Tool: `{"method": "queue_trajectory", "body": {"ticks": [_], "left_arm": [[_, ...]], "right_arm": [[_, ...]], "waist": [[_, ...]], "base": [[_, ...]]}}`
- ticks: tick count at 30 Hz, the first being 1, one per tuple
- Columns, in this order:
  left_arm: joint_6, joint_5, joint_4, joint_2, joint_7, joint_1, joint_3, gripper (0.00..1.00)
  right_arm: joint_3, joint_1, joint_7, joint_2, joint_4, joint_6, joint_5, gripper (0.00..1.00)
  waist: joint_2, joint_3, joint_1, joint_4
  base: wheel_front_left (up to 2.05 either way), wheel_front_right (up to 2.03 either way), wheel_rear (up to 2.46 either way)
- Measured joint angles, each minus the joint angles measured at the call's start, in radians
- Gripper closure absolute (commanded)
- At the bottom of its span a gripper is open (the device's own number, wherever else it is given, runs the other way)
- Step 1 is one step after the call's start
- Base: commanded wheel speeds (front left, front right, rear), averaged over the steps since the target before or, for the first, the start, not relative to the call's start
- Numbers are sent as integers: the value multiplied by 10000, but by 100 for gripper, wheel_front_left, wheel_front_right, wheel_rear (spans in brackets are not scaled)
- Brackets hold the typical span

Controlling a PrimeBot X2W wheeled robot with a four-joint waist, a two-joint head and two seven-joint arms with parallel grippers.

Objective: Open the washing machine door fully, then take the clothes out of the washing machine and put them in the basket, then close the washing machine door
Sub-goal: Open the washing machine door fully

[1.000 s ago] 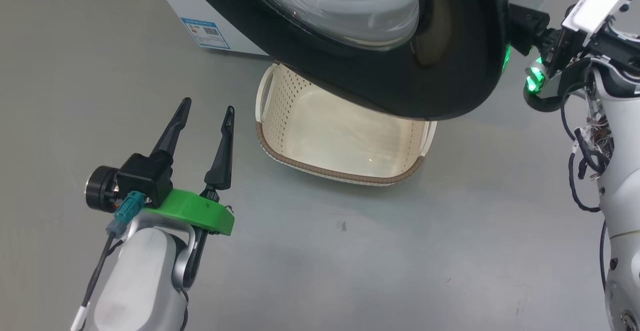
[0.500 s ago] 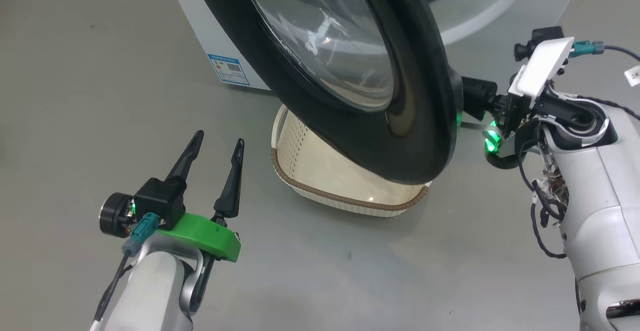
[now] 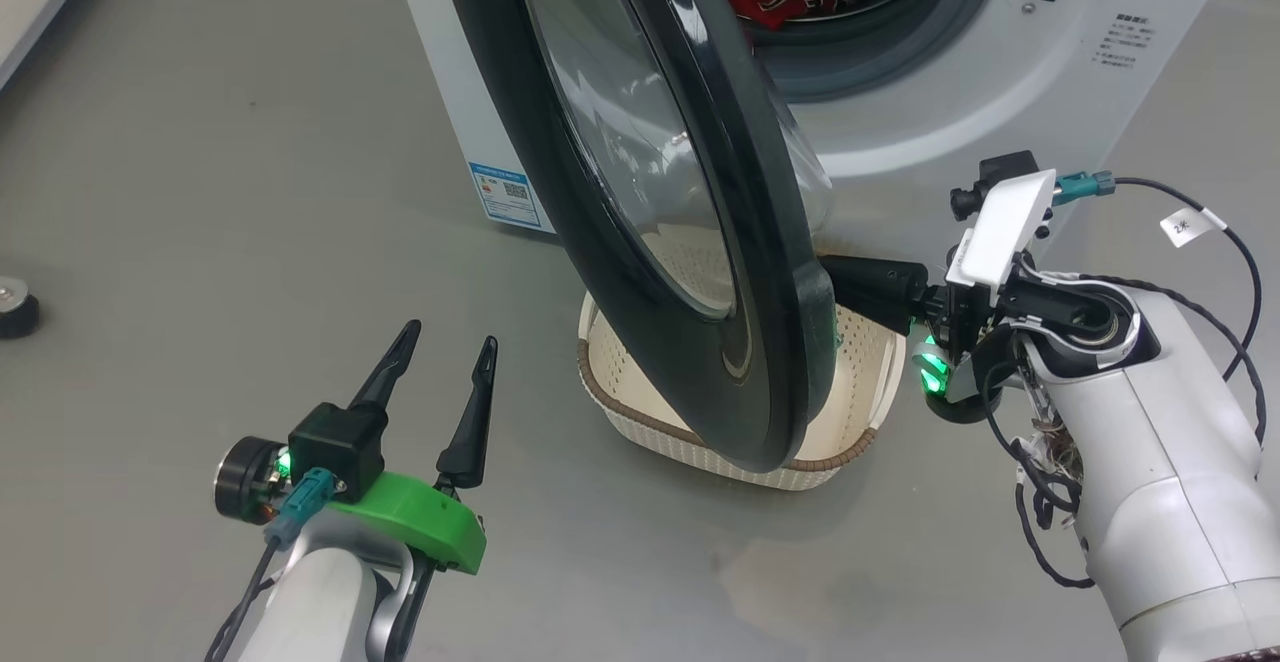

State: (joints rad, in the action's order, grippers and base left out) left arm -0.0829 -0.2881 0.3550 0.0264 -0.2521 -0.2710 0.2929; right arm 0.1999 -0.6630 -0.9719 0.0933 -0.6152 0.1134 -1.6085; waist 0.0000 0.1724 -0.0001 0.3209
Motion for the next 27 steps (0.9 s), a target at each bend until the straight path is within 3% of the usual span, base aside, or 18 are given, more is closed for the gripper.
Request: {"method": "queue_trajectory", "body": {"ticks": [27], "left_arm": [[-27,8,219,44,0,495,244,0]], "right_arm": [[1156,1038,167,-255,178,77,-203,100]], "waist": [[0,-980,0,1540]], "base": [[0,0,0]]}}
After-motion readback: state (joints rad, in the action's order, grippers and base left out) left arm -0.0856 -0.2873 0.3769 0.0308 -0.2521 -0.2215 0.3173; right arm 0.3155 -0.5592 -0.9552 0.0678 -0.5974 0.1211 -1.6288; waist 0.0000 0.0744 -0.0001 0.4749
